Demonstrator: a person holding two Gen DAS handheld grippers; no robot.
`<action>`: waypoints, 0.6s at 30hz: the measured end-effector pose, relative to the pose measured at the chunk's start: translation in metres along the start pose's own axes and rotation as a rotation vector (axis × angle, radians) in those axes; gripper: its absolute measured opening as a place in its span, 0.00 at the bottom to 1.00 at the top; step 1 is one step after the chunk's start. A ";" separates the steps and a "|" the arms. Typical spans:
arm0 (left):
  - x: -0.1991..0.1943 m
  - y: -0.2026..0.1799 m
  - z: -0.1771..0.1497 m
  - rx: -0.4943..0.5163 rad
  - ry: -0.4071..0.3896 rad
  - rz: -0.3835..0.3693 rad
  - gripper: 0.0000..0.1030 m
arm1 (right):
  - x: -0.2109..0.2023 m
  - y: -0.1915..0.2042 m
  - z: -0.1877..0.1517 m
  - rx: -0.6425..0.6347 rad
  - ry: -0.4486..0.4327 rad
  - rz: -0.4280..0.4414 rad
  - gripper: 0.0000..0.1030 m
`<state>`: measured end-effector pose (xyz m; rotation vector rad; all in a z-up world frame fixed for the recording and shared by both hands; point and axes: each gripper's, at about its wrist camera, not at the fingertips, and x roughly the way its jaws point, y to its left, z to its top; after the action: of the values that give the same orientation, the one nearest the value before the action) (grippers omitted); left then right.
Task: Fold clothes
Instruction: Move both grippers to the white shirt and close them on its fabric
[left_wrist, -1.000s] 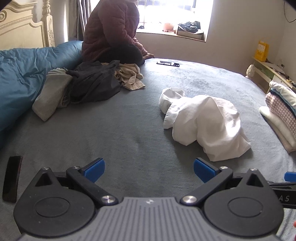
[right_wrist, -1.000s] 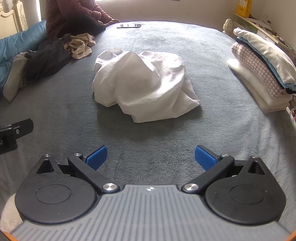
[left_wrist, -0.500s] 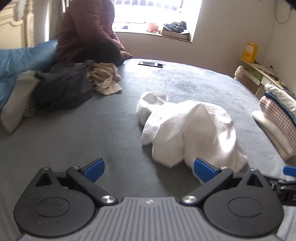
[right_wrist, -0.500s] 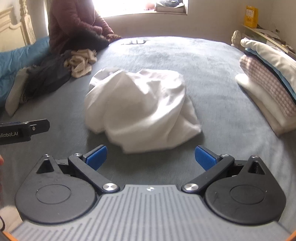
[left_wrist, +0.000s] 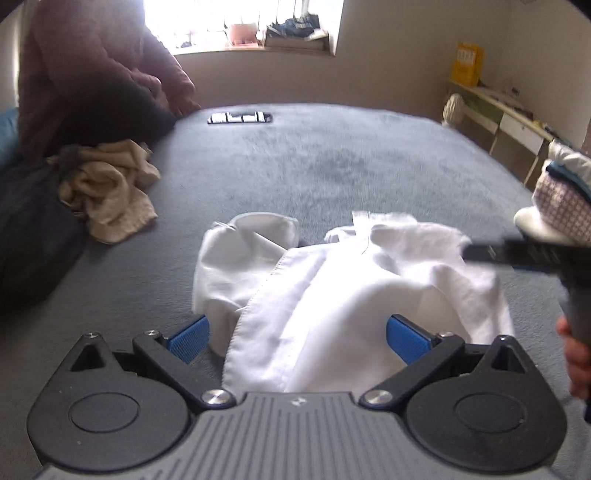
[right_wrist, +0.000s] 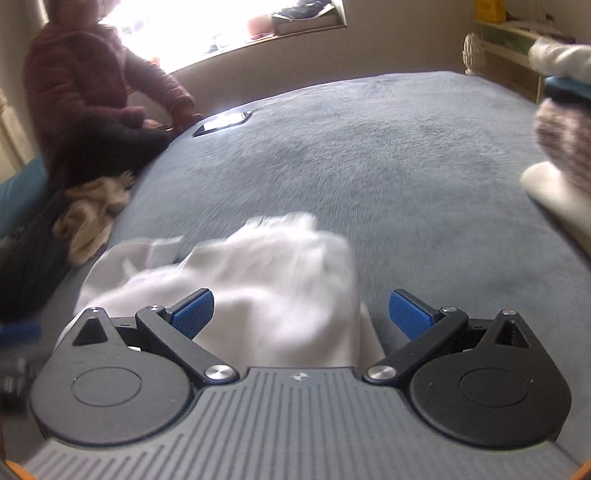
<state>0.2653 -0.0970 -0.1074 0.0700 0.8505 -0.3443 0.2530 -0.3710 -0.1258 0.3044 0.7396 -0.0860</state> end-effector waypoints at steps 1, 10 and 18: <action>0.006 0.000 -0.001 0.007 0.011 -0.008 0.93 | 0.012 -0.003 0.005 0.014 0.006 0.001 0.99; 0.019 -0.005 -0.017 0.037 0.072 -0.039 0.32 | 0.055 0.000 -0.003 0.023 0.085 0.021 0.58; -0.013 -0.012 -0.029 0.055 0.079 -0.039 0.07 | 0.001 -0.001 -0.015 0.052 0.027 0.053 0.05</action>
<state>0.2326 -0.0991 -0.1156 0.1188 0.9219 -0.4035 0.2439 -0.3671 -0.1376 0.3745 0.7561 -0.0515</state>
